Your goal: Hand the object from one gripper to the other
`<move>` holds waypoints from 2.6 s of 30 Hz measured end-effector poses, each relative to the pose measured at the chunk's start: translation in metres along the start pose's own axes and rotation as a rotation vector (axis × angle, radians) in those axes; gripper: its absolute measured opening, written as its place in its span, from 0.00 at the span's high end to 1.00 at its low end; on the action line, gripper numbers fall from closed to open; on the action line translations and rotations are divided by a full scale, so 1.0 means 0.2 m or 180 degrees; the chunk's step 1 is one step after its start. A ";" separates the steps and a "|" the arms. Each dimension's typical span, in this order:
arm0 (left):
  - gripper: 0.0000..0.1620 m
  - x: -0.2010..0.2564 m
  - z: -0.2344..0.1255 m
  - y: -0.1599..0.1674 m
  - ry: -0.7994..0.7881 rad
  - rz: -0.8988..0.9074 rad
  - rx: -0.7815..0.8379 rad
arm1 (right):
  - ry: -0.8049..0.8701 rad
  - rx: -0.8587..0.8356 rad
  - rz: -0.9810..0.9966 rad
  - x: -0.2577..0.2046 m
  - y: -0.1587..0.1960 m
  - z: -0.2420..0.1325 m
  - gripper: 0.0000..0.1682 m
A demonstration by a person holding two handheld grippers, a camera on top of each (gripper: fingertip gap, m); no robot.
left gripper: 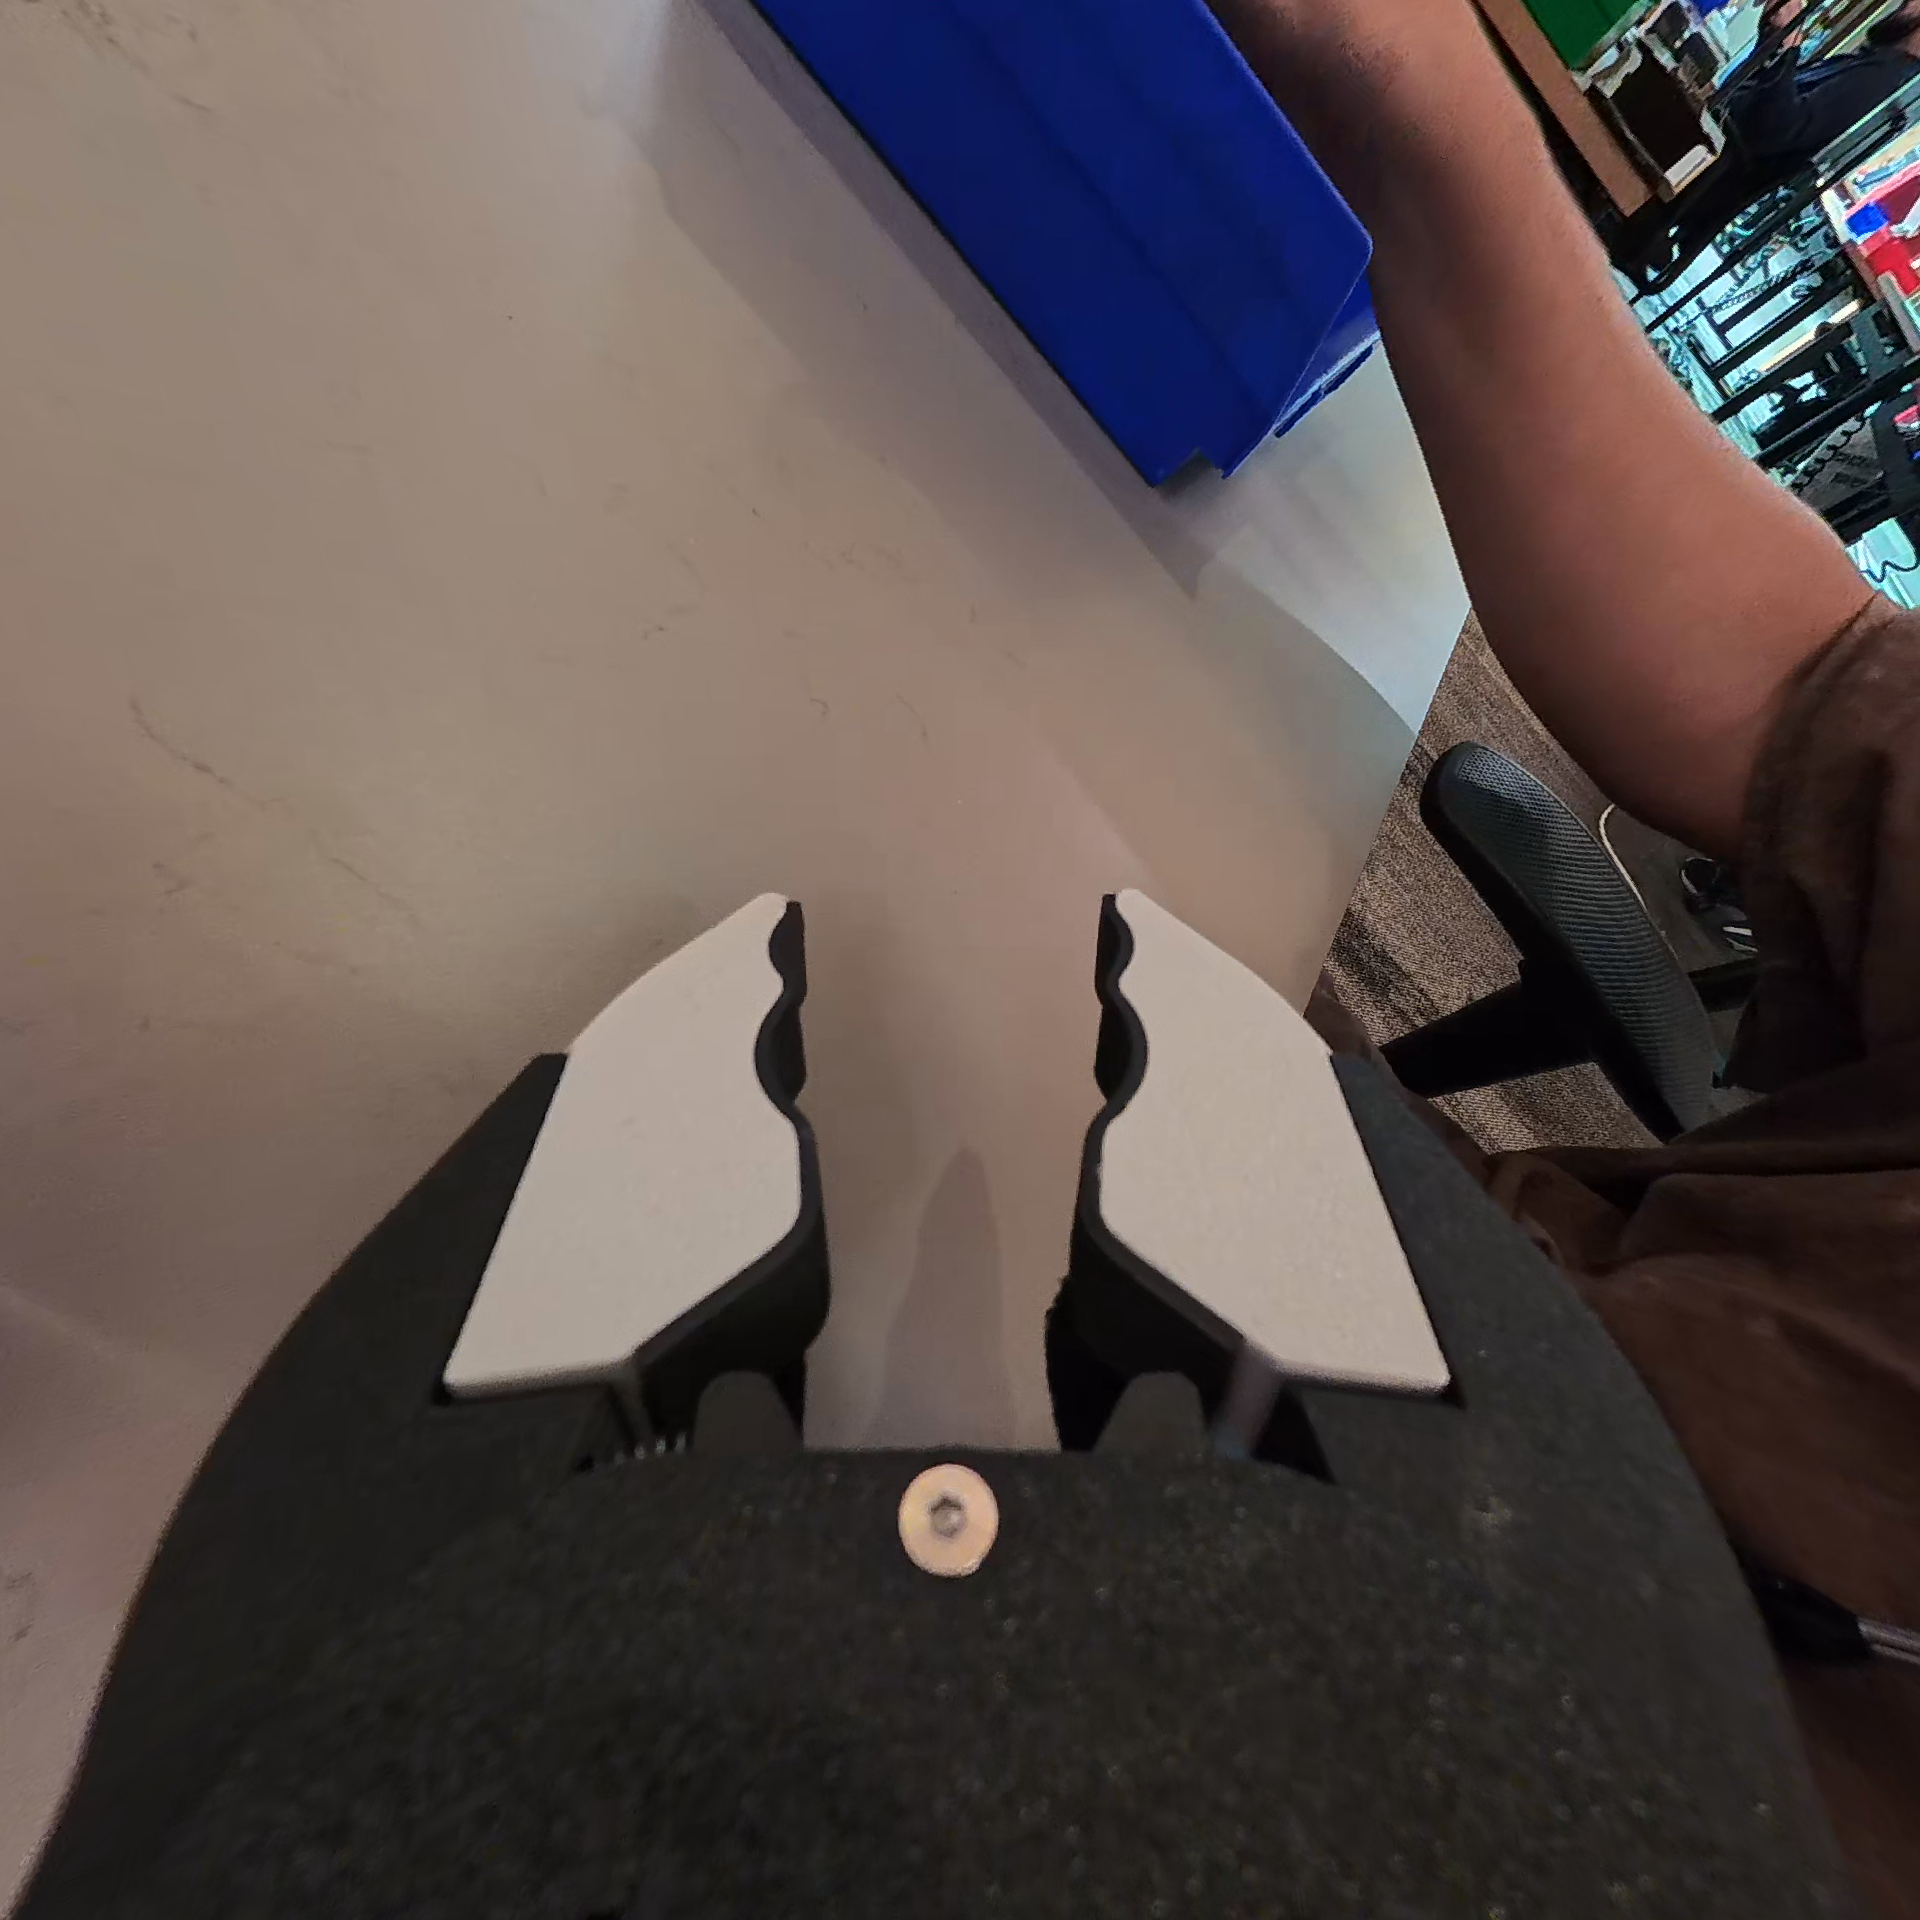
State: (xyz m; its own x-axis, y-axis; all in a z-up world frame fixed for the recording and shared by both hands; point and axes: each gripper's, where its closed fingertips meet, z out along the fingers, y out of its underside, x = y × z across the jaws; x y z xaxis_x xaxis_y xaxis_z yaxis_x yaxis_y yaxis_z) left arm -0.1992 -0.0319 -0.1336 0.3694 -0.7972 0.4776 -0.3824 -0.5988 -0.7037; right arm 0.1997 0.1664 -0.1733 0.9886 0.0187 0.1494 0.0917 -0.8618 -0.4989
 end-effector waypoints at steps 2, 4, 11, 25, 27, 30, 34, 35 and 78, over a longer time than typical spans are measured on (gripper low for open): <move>0.67 0.00 0.00 0.00 -0.0004 0.0002 0.0002 | -0.0091 -0.0031 0.0103 0.00 0.01 0.02 0.92; 0.67 0.00 0.00 0.00 0.0002 0.0001 0.0002 | -0.0154 -0.0043 0.0209 0.01 0.01 0.01 0.92; 0.67 0.00 -0.01 -0.01 -0.0011 0.0010 0.0020 | -0.0271 0.0372 0.0267 -0.01 -0.08 -0.21 0.82; 0.68 0.01 -0.07 -0.04 -0.0148 0.0336 0.0107 | -0.0742 0.2504 -0.0217 -0.64 0.43 -0.95 0.76; 0.68 0.01 -0.14 -0.10 -0.0157 0.0315 0.0160 | -0.0683 0.2498 -0.0215 -0.67 0.49 -0.95 0.76; 0.68 -0.17 -0.34 -0.25 -0.0640 0.0137 0.0238 | -0.0716 0.2460 -0.0169 -0.71 0.54 -0.92 0.75; 0.69 -0.66 -0.59 -0.39 -0.1546 -0.0481 -0.0116 | -0.0784 0.2425 -0.0090 -0.71 0.54 -0.90 0.75; 0.69 -0.80 -0.63 -0.41 -0.1759 -0.0600 -0.0205 | -0.0789 0.2426 -0.0095 -0.71 0.54 -0.90 0.74; 0.84 0.24 -0.14 -0.96 0.3059 -0.1999 0.0393 | -0.2336 0.3554 -0.1740 -1.48 -0.12 -1.43 0.77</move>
State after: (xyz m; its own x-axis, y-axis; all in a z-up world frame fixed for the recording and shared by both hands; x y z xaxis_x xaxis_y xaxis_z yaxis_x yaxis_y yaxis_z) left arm -0.1318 0.0423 0.0401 -0.3524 -0.1232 0.9277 -0.2546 -0.9413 -0.2218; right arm -0.1296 0.0360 0.0391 0.6054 0.7578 0.2435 0.1760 0.1709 -0.9694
